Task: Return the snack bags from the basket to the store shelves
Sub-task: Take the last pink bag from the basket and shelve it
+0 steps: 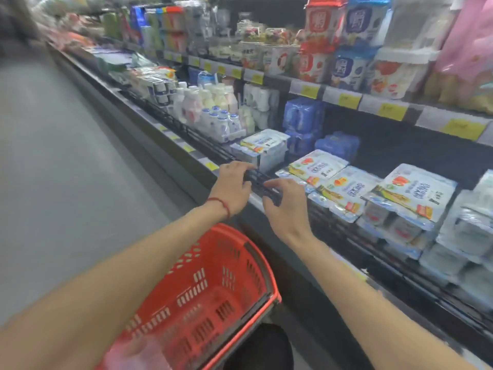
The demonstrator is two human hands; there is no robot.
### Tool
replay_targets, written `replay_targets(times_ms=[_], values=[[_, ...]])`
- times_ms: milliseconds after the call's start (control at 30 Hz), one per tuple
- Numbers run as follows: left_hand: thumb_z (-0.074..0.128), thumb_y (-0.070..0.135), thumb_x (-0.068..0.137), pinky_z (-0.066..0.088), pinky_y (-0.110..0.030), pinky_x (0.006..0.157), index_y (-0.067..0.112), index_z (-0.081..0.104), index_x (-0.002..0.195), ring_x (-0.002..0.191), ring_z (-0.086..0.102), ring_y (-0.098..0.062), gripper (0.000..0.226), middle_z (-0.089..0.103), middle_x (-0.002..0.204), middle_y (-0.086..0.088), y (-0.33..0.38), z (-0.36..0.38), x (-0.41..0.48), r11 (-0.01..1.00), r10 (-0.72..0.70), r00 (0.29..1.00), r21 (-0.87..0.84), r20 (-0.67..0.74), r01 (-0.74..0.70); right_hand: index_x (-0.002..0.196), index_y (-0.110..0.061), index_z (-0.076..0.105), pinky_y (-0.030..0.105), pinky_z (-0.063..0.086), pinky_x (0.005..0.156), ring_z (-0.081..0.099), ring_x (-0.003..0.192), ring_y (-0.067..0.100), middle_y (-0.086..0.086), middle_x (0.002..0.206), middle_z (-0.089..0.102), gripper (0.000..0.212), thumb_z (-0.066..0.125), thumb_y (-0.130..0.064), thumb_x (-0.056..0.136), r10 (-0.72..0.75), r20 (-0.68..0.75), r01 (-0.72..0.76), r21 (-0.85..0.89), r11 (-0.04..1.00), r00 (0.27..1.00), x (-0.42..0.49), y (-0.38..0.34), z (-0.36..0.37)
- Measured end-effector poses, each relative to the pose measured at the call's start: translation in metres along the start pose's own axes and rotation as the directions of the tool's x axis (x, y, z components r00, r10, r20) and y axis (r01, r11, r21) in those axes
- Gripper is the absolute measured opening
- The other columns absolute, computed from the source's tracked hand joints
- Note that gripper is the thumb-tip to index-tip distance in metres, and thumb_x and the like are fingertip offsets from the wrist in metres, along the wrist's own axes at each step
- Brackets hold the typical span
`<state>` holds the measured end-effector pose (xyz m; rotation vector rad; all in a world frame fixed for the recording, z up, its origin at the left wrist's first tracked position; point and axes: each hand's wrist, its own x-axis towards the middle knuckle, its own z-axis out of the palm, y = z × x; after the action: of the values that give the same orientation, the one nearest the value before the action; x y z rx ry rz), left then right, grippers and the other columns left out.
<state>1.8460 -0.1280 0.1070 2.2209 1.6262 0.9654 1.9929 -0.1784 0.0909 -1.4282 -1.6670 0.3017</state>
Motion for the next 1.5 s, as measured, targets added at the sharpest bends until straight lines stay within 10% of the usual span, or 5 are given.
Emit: replay_targets(times_ms=[333,867,1067,1367,1500], values=[[0.056,0.001,0.088,0.04,-0.027,0.103,0.008,0.066,0.119,0.119,0.058,-0.025,0.034,0.065,0.123,-0.012,-0.153,-0.023,-0.152,0.866,-0.494,0.86,-0.012,0.127,0.499,0.107,-0.014,0.072,0.024,0.039,0.095,0.061,0.107,0.023,0.004,0.11,0.07,0.023,0.069,-0.006,0.085,0.024,0.477,-0.072,0.083,0.994,0.879,-0.107,-0.021,0.146],[0.054,0.039,0.097,0.038,-0.04,0.112,0.002,0.023,0.152,0.142,0.034,-0.033,0.073,0.023,0.158,-0.019,-0.242,0.016,-0.302,0.22,-0.922,0.082,0.339,0.378,0.915,0.117,-0.019,0.07,0.024,0.045,0.099,0.061,0.113,0.01,-0.005,0.118,0.069,0.028,0.061,-0.01,0.092,0.122,0.766,-0.226,0.031,0.974,0.631,-0.191,-0.013,0.224],[0.06,0.021,0.095,0.06,-0.038,0.079,0.002,0.03,0.148,0.113,0.063,-0.036,0.064,0.027,0.154,-0.022,-0.24,0.02,-0.3,0.0,-0.923,-0.047,0.12,0.383,0.993,0.119,-0.019,0.07,0.021,0.041,0.095,0.061,0.115,0.012,-0.003,0.121,0.069,0.026,0.062,-0.014,0.094,0.143,0.785,-0.232,0.0,0.973,0.602,-0.196,-0.005,0.223],[0.045,0.034,0.101,0.061,-0.036,0.076,-0.002,0.038,0.143,0.078,0.07,-0.03,0.055,0.057,0.132,-0.022,-0.238,0.029,-0.301,0.129,-0.94,-0.019,0.406,0.34,0.905,0.124,-0.017,0.068,0.026,0.046,0.101,0.061,0.115,0.013,-0.003,0.122,0.069,0.028,0.06,-0.016,0.097,0.142,0.808,-0.26,0.015,0.965,0.571,-0.194,-0.003,0.221],[0.048,0.025,0.099,0.048,-0.043,0.092,-0.001,0.034,0.147,0.12,0.05,-0.036,0.056,0.039,0.15,-0.021,-0.248,0.045,-0.309,0.077,-0.948,-0.023,0.299,0.317,0.951,0.125,-0.017,0.067,0.029,0.048,0.101,0.062,0.114,0.014,-0.003,0.119,0.07,0.029,0.06,-0.016,0.097,0.153,0.814,-0.274,0.007,0.962,0.56,-0.195,-0.001,0.22]])
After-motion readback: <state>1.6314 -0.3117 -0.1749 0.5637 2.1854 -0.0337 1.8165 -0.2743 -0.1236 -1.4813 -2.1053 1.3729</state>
